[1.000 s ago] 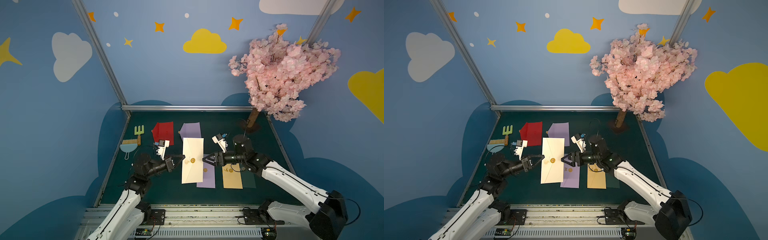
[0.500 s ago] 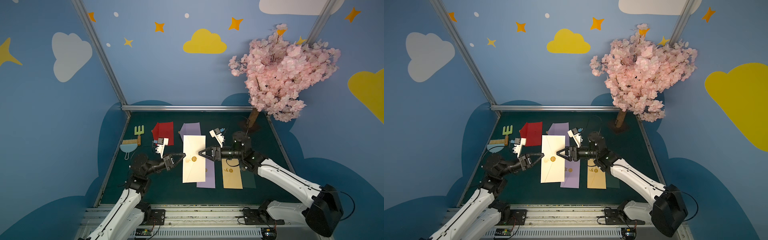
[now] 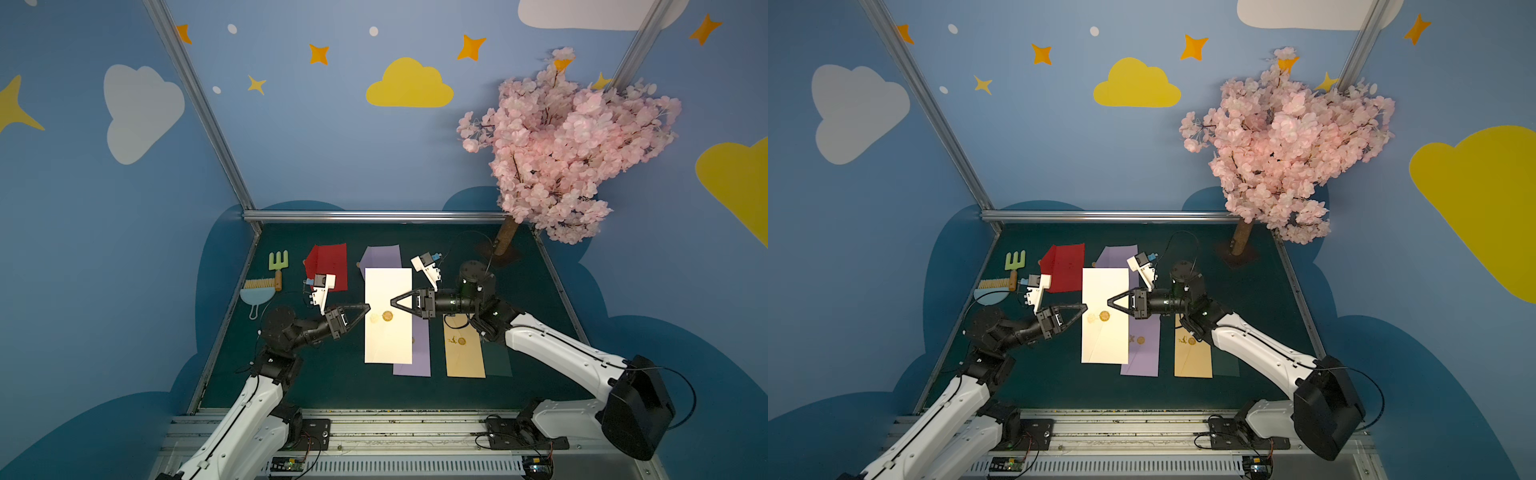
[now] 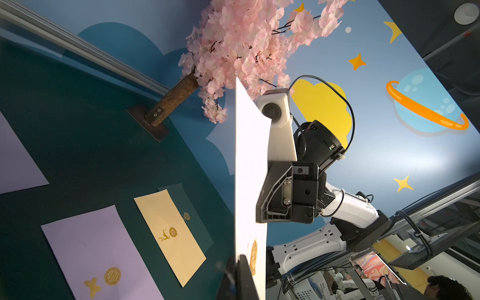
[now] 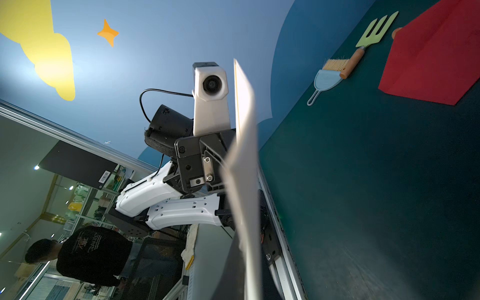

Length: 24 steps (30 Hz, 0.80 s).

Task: Open the envelope
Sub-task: Pick up the envelope from the envelope.

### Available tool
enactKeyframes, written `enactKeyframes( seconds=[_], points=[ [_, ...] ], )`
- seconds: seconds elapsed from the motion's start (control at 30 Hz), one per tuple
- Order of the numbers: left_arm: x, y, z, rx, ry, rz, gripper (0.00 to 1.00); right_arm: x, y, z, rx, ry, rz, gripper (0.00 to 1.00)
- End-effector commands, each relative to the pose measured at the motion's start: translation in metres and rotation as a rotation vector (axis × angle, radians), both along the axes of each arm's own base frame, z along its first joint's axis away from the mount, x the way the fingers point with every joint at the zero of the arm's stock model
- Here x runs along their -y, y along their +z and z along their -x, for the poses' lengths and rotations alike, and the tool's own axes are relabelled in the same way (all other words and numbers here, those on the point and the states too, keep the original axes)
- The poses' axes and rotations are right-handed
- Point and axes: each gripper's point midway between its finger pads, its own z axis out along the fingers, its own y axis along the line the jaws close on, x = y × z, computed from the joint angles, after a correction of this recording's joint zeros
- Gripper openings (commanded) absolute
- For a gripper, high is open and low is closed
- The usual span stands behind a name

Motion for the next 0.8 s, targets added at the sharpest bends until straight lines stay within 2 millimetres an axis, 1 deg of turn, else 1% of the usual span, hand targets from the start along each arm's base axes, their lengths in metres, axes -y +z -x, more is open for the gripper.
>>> enactKeyframes(
  seconds=[0.0, 0.07, 0.1, 0.13, 0.2, 0.23, 0.33, 0.37, 0.4, 0.5, 0.57, 0.67, 0.77],
  points=[
    [-0.003, 0.0, -0.004, 0.016, 0.026, -0.015, 0.03, -0.005, 0.019, 0.005, 0.034, 0.034, -0.046, 0.0],
    [-0.006, -0.004, -0.007, 0.004, 0.047, -0.03, 0.03, -0.005, 0.017, 0.004, 0.033, 0.031, -0.042, 0.0],
    [-0.008, -0.007, -0.009, -0.006, 0.061, -0.042, 0.06, -0.005, 0.018, 0.004, 0.033, 0.028, -0.041, 0.0],
    [-0.01, -0.01, -0.011, -0.014, 0.077, -0.062, 0.11, -0.005, 0.017, 0.002, 0.031, 0.019, -0.034, 0.0],
    [-0.015, -0.018, -0.014, -0.034, 0.122, -0.129, 0.25, -0.003, 0.014, -0.001, 0.027, -0.004, -0.011, 0.0],
    [-0.018, -0.021, -0.015, -0.042, 0.143, -0.165, 0.31, -0.002, 0.011, -0.003, 0.024, -0.014, 0.008, 0.0],
    [-0.031, -0.032, -0.018, -0.06, 0.214, -0.299, 0.43, 0.001, -0.001, -0.01, 0.014, -0.061, 0.089, 0.0],
    [-0.036, -0.036, -0.019, -0.072, 0.243, -0.34, 0.49, 0.002, -0.005, -0.012, 0.01, -0.08, 0.117, 0.0],
    [-0.039, -0.037, -0.018, -0.073, 0.254, -0.37, 0.53, 0.004, -0.011, -0.016, 0.001, -0.103, 0.149, 0.0],
    [-0.043, -0.035, -0.012, -0.048, 0.277, -0.409, 0.56, 0.01, -0.027, -0.024, -0.028, -0.165, 0.228, 0.0],
    [-0.047, -0.039, -0.009, -0.038, 0.307, -0.444, 0.58, 0.014, -0.036, -0.029, -0.051, -0.204, 0.271, 0.0],
    [-0.052, -0.05, -0.005, -0.041, 0.353, -0.524, 0.57, 0.017, -0.037, -0.033, -0.067, -0.242, 0.292, 0.0],
    [-0.047, -0.063, -0.002, -0.032, 0.369, -0.607, 0.56, 0.018, -0.04, -0.037, -0.082, -0.276, 0.331, 0.0]
  ],
)
